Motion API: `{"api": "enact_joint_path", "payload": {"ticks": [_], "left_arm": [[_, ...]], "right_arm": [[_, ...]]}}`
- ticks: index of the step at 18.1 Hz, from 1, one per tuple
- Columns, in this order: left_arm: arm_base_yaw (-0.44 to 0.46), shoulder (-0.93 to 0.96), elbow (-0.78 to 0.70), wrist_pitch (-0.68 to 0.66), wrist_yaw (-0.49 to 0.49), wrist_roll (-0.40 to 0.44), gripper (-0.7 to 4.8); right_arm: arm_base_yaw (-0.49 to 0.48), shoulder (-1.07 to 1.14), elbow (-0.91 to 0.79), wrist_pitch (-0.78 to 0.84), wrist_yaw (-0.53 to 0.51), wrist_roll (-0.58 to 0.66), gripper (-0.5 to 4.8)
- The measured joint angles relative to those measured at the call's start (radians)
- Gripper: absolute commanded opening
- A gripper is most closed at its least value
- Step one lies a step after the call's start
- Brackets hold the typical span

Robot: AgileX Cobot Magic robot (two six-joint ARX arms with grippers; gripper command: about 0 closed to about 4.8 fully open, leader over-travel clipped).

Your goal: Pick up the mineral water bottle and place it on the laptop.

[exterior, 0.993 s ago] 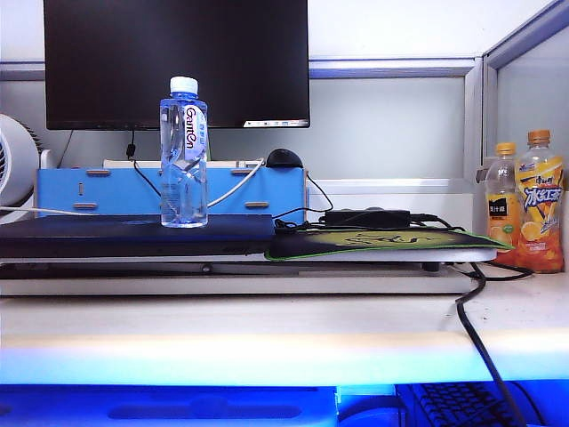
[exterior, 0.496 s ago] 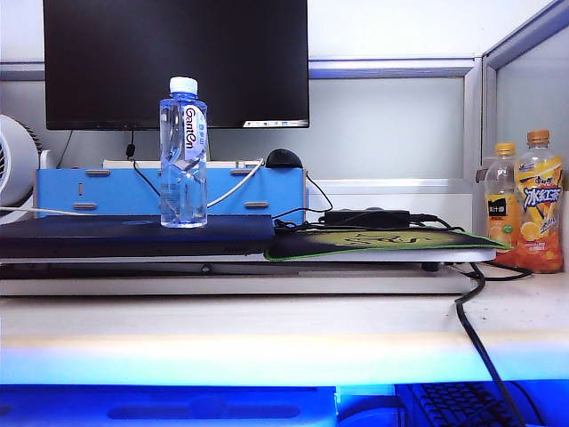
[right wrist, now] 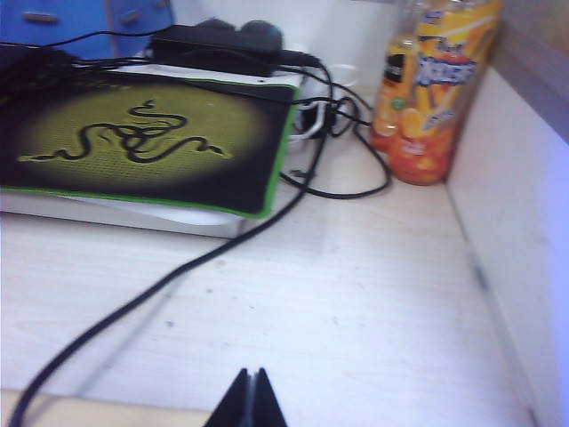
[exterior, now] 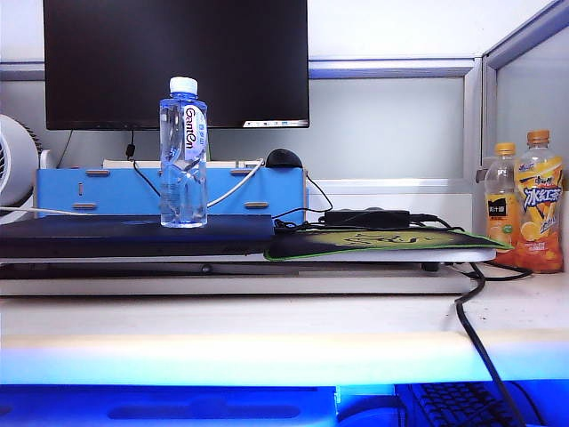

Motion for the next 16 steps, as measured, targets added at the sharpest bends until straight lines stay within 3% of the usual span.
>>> {"api": "enact_joint_path", "payload": {"ticks": [8,13,16], "left_arm": [[0.0,0.0,0.0,0.0,0.0,0.0,-0.02],[0.0,0.0,0.0,0.0,0.0,0.0,-0.02],[0.0,0.0,0.0,0.0,0.0,0.0,-0.02]], "right_arm": [[-0.038,-0.017,-0.009,-0.029,0.106,0.004,0.0],[-0.042,-0.017,-0.009,-0.033,0.012,0.007,0.0],[-0.042,-0.017,-0.009,-0.033,0.01,0.008,0.0]]}}
